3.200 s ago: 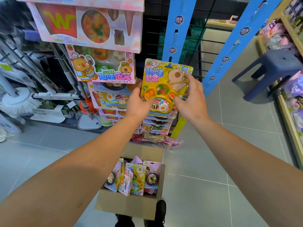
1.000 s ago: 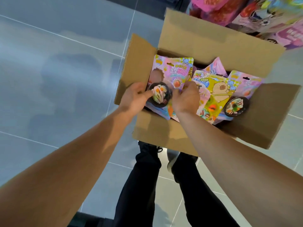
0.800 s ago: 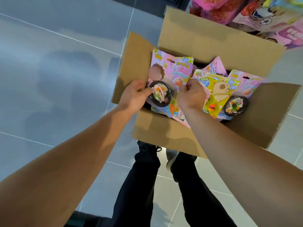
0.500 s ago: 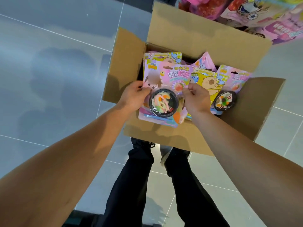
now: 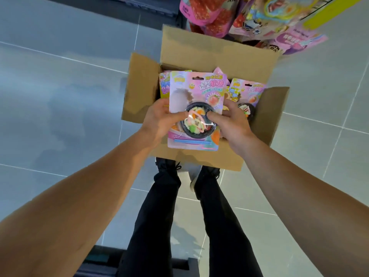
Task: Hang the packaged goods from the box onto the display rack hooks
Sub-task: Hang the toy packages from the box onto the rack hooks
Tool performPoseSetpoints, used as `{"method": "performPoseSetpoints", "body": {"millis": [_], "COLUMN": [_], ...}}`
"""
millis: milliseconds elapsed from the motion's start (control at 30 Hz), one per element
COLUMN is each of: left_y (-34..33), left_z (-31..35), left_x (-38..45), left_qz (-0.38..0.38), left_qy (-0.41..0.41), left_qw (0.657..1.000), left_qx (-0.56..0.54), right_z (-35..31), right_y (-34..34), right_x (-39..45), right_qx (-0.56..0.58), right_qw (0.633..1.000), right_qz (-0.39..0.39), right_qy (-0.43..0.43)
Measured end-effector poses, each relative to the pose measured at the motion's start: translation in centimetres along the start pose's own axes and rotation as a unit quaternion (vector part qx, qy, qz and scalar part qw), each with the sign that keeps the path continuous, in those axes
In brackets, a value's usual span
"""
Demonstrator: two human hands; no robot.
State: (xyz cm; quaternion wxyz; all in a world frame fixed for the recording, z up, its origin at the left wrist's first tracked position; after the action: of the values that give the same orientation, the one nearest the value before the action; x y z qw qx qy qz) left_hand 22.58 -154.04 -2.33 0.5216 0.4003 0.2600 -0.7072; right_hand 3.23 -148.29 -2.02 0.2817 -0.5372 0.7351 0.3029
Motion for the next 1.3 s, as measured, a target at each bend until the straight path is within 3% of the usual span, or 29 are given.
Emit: {"method": "performPoseSetpoints", "body": {"millis": [233, 567, 900, 1300], "left_y": [-1.7, -2.8, -4.4, -10.5], "left_z": [11.2, 27.3, 35.6, 43.3], "left_x": [-13.3, -29.5, -38.7, -42.6], "left_qz": [-0.006, -0.025, -0.054, 0.004], "left_qy": [-0.062, -0.221, -0.305, -0.362], "left_qw": [0.997, 0.971, 0.944, 0.921], "left_qx": [0.040, 0.088, 0.111, 0.146], "right_z": [-11.8, -27.8, -36.0, -42.5], "right_y": [5.2, 11.3, 14.9, 22.6], "right_x": [-11.4, -26.5, -34.2, -35.6], "right_qx": [0.027, 0.060, 0.059, 0.033], "right_qw": [0.998, 0.983, 0.965, 0.949], "right_qz": [0.013, 0.061, 0.085, 0.104], "right_qy": [0.055, 0.164, 0.242, 0.295]}}
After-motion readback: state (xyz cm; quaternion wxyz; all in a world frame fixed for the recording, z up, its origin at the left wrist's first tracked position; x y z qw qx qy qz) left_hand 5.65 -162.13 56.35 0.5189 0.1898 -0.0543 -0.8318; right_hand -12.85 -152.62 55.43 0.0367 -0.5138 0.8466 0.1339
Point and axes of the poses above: each hand's wrist, its own x-axis towards the middle knuckle, its own y-axis out of the back of the hand, z = x × y, the point moved 7 cm from there along x, towards the middle knuckle, and after that the axes turned 3 degrees about y, right-handed, at the moved point
